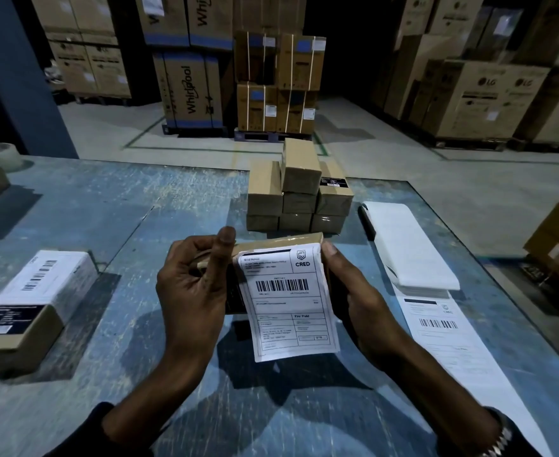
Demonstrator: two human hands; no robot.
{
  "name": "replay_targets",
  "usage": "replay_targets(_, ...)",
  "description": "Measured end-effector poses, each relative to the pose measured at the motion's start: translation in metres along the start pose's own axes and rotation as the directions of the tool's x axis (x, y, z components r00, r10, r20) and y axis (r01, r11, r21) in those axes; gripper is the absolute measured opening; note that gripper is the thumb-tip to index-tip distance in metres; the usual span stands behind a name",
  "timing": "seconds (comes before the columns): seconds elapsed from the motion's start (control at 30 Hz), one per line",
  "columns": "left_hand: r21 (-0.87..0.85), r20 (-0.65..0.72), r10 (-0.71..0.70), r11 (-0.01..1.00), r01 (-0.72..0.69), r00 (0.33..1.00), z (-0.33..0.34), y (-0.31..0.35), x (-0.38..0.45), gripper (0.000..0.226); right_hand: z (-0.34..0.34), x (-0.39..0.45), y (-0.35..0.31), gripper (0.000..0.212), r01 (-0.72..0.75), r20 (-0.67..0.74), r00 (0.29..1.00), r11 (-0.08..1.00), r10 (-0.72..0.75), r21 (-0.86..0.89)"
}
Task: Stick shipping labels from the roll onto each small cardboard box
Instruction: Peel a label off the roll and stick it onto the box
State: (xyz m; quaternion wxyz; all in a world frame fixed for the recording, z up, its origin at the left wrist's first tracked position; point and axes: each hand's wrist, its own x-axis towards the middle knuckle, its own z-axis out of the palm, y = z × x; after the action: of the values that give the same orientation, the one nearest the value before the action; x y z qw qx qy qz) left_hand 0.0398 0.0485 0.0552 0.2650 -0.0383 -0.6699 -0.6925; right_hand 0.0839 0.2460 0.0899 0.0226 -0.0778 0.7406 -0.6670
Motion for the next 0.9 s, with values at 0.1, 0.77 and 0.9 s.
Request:
replay_targets(0.1, 0.008, -0.015, 0.013, 1.000, -0.013, 1.000, 0.000, 0.000, -0.001, 0.052, 0.001, -0.001, 0.000, 0.056, 0.017, 0.006, 1.000, 1.000, -0.017, -0.006)
replay_targets(0.77, -0.003, -0.039, 0.034, 0.999, -0.034, 0.999, -0.002, 0.003, 0.000, 0.050, 0.006, -0.001, 0.006, 0.065, 0.143, 0.042, 0.989, 0.989, -0.143, -0.018)
replay_targets(0.9, -0.015, -0.031, 0.015, 1.000, -0.015, 0.999, -0.002, 0.004, 0.000, 0.052, 0.005, 0.000, 0.007, 0.041, 0.180, 0.029, 0.983, 0.983, -0.179, -0.030)
